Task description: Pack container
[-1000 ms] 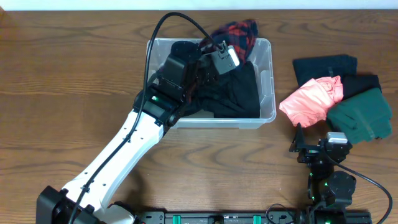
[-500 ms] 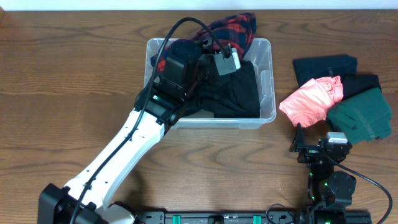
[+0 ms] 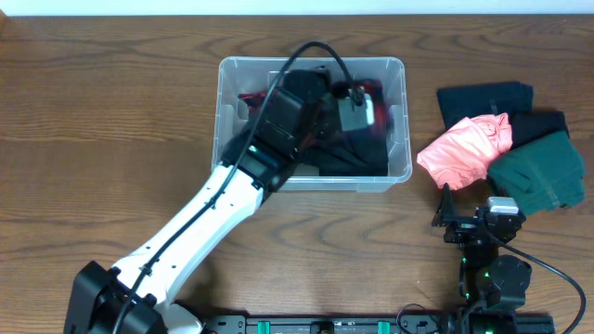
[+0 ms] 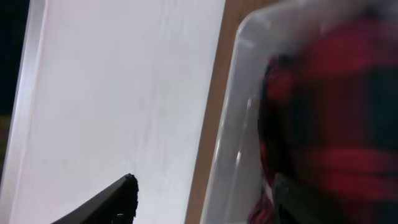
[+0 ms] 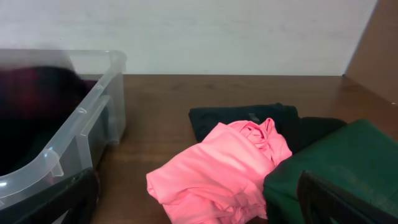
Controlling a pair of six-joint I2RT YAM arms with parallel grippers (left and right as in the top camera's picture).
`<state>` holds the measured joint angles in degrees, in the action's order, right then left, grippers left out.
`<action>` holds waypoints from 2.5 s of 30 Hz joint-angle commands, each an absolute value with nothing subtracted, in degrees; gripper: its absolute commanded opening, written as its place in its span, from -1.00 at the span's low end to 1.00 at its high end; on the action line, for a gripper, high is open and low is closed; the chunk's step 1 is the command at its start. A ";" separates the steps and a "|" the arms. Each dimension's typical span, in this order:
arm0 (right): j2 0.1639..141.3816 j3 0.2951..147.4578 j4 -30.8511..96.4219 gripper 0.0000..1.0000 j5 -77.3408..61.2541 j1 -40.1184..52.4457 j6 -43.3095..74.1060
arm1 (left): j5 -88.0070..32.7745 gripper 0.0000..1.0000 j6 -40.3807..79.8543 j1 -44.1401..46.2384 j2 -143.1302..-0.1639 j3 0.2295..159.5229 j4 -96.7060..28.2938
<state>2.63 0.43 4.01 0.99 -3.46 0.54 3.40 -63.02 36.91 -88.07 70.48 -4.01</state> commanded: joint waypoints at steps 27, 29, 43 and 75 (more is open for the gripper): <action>2.63 0.32 4.23 0.98 0.82 -2.87 -0.30 | -4.32 -0.88 2.02 33.17 -98.74 71.11 -21.85; 2.63 0.32 4.23 0.98 0.82 -2.87 -0.30 | -4.34 -0.88 3.38 33.17 -101.23 71.11 -21.80; 2.63 0.32 4.23 0.99 0.82 -2.87 -0.30 | -4.27 -0.88 6.31 32.53 -102.98 72.84 -21.02; 2.63 0.32 4.23 0.98 0.82 -2.87 -0.30 | -1.30 0.96 16.23 -10.66 -87.77 71.46 -39.83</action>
<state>2.63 0.43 4.03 0.99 -3.46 0.51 2.13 14.96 -7.90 -84.93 72.38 -39.88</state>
